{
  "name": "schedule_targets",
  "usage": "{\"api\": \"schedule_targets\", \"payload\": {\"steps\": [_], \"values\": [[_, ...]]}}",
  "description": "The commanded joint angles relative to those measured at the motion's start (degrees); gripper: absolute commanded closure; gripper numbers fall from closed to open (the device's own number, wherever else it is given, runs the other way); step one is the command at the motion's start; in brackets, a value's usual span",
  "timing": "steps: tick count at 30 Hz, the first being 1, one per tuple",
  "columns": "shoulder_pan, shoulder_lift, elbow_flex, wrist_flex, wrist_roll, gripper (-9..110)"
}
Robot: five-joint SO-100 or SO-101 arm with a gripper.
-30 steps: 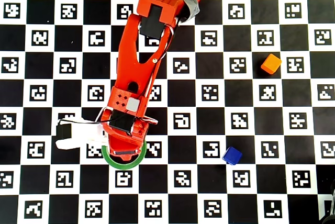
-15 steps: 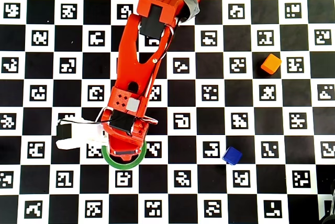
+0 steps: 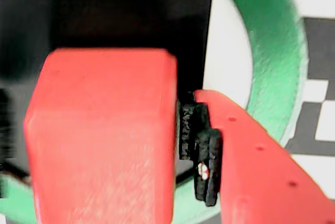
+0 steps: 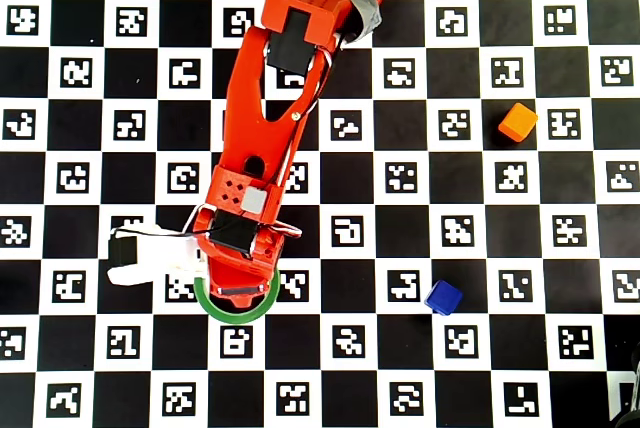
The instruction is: Grab the red cube then put it in the green circle then put the blue cube on top and finally the orange cube on top
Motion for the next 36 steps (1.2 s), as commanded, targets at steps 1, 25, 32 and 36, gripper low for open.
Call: {"api": "schedule_targets", "payload": {"steps": [1,25,32,36], "values": [[0.9,3.8,-0.2,0.3,0.3,67],[0.9,9.4,-4.3,5.3,2.0,63],[0.6,10.5,-8.9,8.5,2.6,63],[0.6,11.0,-13.6,12.2,3.1,63]]}}
